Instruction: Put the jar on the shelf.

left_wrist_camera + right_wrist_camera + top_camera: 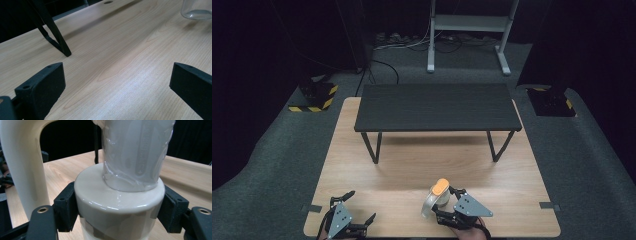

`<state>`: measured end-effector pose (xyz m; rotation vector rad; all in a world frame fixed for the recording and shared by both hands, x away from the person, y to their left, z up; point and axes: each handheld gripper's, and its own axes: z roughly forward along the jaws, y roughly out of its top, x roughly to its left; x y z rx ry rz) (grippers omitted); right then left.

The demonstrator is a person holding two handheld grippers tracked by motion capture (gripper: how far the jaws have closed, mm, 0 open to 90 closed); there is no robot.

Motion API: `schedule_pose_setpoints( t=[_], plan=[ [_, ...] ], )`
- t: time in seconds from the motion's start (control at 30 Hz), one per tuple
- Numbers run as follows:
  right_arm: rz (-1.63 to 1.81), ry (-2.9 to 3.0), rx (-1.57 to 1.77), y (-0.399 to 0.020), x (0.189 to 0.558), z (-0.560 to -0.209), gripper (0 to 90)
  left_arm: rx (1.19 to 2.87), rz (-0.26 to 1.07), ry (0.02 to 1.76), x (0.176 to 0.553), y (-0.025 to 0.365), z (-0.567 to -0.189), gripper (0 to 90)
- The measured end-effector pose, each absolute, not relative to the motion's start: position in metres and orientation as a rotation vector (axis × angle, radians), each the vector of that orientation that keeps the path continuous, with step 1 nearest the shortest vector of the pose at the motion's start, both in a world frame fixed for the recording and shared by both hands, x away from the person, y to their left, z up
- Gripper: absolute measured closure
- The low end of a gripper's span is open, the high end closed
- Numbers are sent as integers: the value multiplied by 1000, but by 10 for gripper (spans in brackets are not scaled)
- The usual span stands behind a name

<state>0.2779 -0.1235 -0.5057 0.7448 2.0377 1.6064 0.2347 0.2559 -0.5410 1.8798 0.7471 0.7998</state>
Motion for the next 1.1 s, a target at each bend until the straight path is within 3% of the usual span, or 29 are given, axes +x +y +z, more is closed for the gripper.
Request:
schedule_pose_setpoints(
  t=[1.1],
  plan=[
    [1610, 1891, 762, -139, 311, -453, 289, 1890, 785, 743, 236, 256, -541, 7]
  ],
)
